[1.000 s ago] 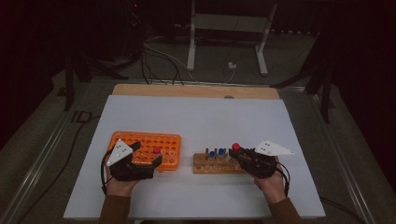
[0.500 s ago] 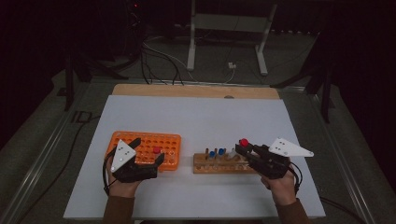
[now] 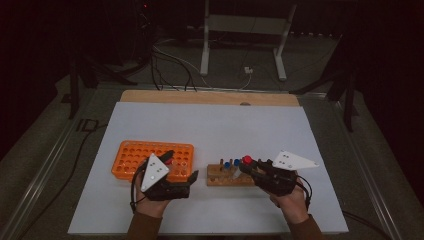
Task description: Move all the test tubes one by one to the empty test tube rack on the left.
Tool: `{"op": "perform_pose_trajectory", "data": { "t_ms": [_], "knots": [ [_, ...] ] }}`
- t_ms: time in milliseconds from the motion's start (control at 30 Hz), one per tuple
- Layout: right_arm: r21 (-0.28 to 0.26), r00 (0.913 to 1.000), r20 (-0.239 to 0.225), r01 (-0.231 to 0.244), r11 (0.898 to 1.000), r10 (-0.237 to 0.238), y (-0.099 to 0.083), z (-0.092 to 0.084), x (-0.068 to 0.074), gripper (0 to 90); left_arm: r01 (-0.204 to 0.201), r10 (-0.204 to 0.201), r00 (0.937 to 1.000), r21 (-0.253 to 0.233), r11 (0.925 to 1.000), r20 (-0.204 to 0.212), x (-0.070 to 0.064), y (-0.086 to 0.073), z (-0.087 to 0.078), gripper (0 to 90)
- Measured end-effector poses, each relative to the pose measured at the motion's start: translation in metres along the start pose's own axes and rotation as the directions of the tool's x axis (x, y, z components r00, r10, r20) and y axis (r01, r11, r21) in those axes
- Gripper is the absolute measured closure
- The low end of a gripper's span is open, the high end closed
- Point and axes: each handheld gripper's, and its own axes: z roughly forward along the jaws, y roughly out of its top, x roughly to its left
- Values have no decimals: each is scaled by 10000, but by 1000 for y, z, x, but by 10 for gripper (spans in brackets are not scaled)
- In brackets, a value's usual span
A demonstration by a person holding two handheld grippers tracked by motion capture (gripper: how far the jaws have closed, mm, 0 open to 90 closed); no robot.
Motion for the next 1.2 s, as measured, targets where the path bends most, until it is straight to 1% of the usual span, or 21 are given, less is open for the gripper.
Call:
{"op": "perform_pose_trajectory", "data": {
  "t_ms": [100,233,433,567,633,700,733,800,900,933,967,1033,1100,1167,1200],
  "knots": [
    [94,9999,-142,87,9999,-85,-1,5,5,739,-91,81,9985,184,9998,534,-12,0,9,70],
    [218,9994,-311,172,9996,-165,-2,10,11,738,-111,59,9929,438,9990,1186,-25,-1,19,77],
    [385,9983,-533,241,9990,-221,-4,18,19,738,-377,228,9838,809,9960,1776,-41,-4,32,108],
    [509,9974,-674,302,9982,-268,-6,21,23,738,-559,361,9799,962,9938,1961,-48,-5,36,168],
    [563,9969,-739,328,9979,-286,-6,23,24,738,-668,479,9786,888,9938,2000,-50,-6,37,252],
    [574,9963,-802,355,9977,-308,-7,24,25,738,-710,522,9741,786,9944,2198,-51,-6,37,380],
    [590,9961,-825,354,9976,-305,-7,24,26,738,-779,581,9737,826,9935,2202,-51,-6,37,433],
    [595,9955,-885,384,9975,-330,-7,25,27,738,-843,619,9685,838,9929,2411,-52,-7,38,522],
    [607,9948,-954,405,9973,-346,-7,25,29,738,-1000,733,9653,954,9904,2506,-54,-7,39,631],
    [606,9947,-967,408,9973,-348,-7,26,29,738,-1068,795,9655,987,9894,2481,-55,-7,39,664],
    [630,9946,-987,398,9972,-335,-7,26,29,738,-1161,872,9656,1059,9876,2449,-55,-7,39,689],
    [671,9941,-1026,426,9968,-356,-7,26,30,738,-1198,909,9648,1049,9872,2468,-55,-8,39,736],
    [641,9936,-1073,436,9970,-365,-7,26,30,731,-1143,848,9636,1039,9880,2536,-53,-7,38,747],
    [518,9918,-1236,402,9978,-335,-7,25,29,665,-1126,836,9645,1039,9882,2504,-52,-7,38,749],
    [469,9913,-1280,382,9982,-319,-6,25,29,616,-1085,796,9652,1044,9886,2490,-51,-7,37,749]
  ]
}}
